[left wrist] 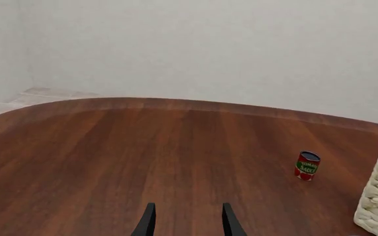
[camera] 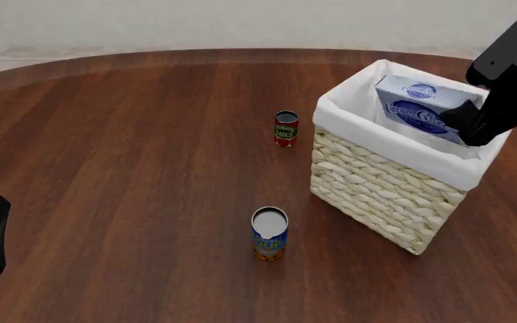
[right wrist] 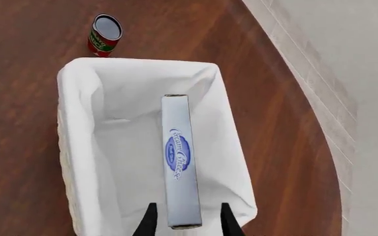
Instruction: Pick up the cream cheese box, and put it in the basket.
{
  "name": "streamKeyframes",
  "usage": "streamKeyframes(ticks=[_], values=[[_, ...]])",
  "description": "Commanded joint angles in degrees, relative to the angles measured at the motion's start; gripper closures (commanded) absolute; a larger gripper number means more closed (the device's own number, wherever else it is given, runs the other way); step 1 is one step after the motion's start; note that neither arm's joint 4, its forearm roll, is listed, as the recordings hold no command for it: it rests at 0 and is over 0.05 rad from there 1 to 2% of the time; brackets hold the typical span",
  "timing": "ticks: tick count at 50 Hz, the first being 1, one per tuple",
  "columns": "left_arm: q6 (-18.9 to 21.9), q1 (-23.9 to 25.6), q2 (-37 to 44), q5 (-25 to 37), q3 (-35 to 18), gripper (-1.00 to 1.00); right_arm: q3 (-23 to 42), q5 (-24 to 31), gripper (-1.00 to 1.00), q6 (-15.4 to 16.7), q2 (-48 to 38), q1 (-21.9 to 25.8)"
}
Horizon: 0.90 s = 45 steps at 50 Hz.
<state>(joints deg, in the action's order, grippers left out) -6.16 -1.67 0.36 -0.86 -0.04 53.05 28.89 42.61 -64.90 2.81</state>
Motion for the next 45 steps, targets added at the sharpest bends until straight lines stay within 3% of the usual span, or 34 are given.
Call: streamKeyframes(ticks=[1,45], values=[[-0.1,-0.1,-0.2,0.2,0.0,-1.00,0.1,-0.1,-1.00,0.3,0.0,-0.3],[0.0,0.1,-0.2,0.3,0.0,-1.00,5.3,2.8,-1.00,-0.8,2.3,1.0]])
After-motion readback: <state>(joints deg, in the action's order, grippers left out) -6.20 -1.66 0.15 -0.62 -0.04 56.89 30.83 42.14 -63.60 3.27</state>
